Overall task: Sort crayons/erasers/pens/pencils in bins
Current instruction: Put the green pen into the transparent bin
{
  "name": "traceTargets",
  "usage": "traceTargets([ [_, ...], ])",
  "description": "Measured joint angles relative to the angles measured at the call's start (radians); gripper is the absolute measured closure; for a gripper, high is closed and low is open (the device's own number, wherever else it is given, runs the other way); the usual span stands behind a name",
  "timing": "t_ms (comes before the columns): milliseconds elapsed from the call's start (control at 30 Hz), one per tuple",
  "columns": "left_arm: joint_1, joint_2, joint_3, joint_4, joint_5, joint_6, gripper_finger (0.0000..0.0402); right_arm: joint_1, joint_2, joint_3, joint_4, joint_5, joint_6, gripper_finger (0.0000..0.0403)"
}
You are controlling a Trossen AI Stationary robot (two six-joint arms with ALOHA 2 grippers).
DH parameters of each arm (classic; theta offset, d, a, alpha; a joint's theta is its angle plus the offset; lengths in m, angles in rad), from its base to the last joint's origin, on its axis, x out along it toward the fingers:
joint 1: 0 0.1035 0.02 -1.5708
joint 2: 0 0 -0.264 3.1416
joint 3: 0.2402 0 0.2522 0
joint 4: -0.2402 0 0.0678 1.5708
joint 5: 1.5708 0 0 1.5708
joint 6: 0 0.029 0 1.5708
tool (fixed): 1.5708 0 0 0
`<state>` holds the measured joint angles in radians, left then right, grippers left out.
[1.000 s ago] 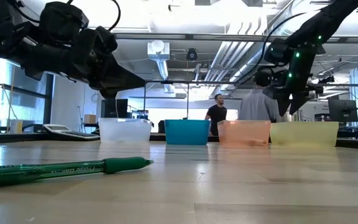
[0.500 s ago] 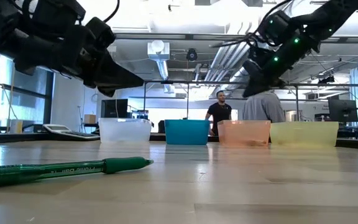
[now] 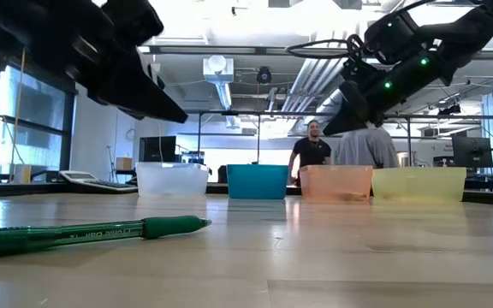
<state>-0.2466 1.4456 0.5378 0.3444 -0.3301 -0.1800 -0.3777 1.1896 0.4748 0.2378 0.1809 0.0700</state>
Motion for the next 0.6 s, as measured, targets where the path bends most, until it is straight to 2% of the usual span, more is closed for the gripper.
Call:
traceTargets([
  [233,-0.142,0.018,0.106,-0.169,-0.073,-0.161,0.0355,0.06,0.0,-0.022,0.048,0.051,-0.037,0.0402],
  [333,-0.192,0.051,0.146,-0.196,-0.071,-0.211,0.0333,0.062,0.0,-0.022,0.063,0.051,-0.038,0.0403],
  [600,-0.288,0.17,0.305,-0.456,-0.063,-0.337,0.0274,0.065,0.0,-0.022,0.055,0.052,-0.045,0.0403],
])
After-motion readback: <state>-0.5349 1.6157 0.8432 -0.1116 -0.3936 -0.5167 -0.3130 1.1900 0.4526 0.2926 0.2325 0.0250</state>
